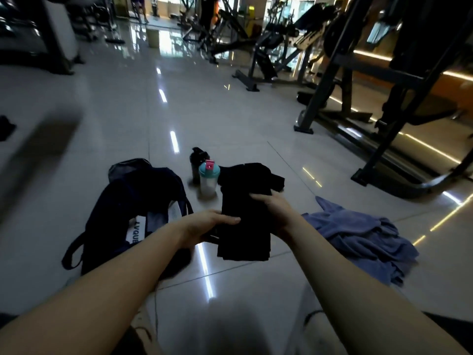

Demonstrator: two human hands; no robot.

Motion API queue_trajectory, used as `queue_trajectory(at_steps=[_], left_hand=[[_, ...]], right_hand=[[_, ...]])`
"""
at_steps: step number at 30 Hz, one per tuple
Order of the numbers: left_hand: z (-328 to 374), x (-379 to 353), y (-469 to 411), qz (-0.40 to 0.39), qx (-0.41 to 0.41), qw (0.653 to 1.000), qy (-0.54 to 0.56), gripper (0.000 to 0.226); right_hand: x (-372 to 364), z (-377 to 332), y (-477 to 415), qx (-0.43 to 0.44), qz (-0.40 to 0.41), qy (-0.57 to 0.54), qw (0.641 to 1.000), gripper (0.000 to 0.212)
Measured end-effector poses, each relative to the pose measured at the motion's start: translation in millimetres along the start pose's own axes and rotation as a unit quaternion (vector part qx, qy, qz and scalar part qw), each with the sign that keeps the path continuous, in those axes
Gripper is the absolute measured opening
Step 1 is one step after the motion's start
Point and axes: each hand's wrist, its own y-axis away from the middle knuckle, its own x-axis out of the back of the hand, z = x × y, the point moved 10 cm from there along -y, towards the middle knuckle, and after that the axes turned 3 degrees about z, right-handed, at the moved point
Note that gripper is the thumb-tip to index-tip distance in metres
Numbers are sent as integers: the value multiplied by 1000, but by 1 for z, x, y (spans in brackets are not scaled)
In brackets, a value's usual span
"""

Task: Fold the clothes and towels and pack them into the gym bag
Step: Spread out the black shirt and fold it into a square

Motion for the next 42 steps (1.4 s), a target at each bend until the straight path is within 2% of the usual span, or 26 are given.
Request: queue_trajectory(at_steps=[4,9,13,17,20,23,25,27,31,33,35,37,38,39,40,42], left_hand=[[19,48,29,-5,22,999,-25,38],[24,138,35,114,-21,993,35,26],[-5,190,19,208,-11,976,59,35],[-32,242,5,297,14,950,94,31],[-53,281,-5,364,31,926,96,36],[-75,313,-19,408,35,904,118,75],[-80,315,-27,390,45,912,119,59],[-84,318,-38,370,53,925,69,47],[-93,338,-47,402,38,915,-13,51],[-106,348,-51,415,51,908,-21,51],[-119,353,-53,419,71,905,-27,54],[-126,353,-55,415,96,903,-59,63],[-130,354,-54,413,116,900,-75,67],[-131,353,-53,412,132,897,-86,72],[-133,352,-52,411,144,895,-92,75],[-133,348,-51,406,161,895,-89,80]], right_hand=[[-51,2,-12,-29,-74,41,996,35],[-125,21,-41,-75,-155,47,984,37],[-151,38,-72,-96,-126,62,985,23],[-165,79,-99,-144,-119,107,977,45],[-183,113,-116,-181,-140,139,963,42],[-201,123,-157,-119,-89,193,970,54],[-210,128,-181,-66,-37,270,960,63],[-214,130,-197,-33,-5,328,944,58],[-220,131,-217,0,-60,413,909,36],[-223,133,-218,28,-97,500,860,26],[-229,146,-207,77,-172,604,775,25],[-241,169,-184,157,-285,702,634,35],[-243,181,-170,198,-335,732,559,46],[-242,189,-159,224,-368,752,499,59],[-237,193,-154,241,-385,761,463,69],[-228,191,-144,268,-407,752,443,75]])
